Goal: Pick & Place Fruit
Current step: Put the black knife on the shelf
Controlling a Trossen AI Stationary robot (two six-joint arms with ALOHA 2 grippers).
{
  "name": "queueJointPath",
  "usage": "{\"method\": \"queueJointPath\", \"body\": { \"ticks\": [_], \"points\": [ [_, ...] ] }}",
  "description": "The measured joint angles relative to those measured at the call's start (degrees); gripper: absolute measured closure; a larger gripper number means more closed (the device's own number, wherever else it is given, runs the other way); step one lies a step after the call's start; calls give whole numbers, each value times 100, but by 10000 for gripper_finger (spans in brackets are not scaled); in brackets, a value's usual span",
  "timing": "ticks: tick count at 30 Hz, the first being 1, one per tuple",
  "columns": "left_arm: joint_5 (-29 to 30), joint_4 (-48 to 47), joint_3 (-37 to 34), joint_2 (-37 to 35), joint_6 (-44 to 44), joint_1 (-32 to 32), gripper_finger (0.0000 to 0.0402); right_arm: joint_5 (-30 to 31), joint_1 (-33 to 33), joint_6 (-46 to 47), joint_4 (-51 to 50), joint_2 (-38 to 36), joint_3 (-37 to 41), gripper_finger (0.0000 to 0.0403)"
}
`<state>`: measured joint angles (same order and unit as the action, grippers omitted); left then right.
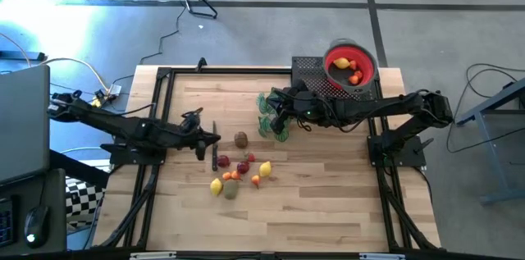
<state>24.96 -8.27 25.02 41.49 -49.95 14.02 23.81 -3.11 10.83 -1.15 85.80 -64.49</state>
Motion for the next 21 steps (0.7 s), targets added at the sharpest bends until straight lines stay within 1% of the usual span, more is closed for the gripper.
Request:
{"method": "queueJointPath", "body": {
  "ticks": [5, 8, 14, 17, 21],
  "points": [
    [-64, -1890, 971, 756, -1249, -4, 401, 1, -1, -184, -3, 0, 0, 398],
    [-382, -2578, 1357, 1230, -1829, -2, 401, 1, -2, -259, -33, 0, 0, 398],
    [-1242, -2790, 1600, 2026, -2563, -2, 401, -1, -17, -383, -37, 0, 0, 398],
    [-1438, -3098, 1674, 2301, -2851, -2, 401, 0, -56, -383, -37, 0, 0, 398],
    [-1677, -3623, 1774, 2389, -3120, -4, 401, 0, -125, -379, -91, 0, 0, 398]
  ]
}}
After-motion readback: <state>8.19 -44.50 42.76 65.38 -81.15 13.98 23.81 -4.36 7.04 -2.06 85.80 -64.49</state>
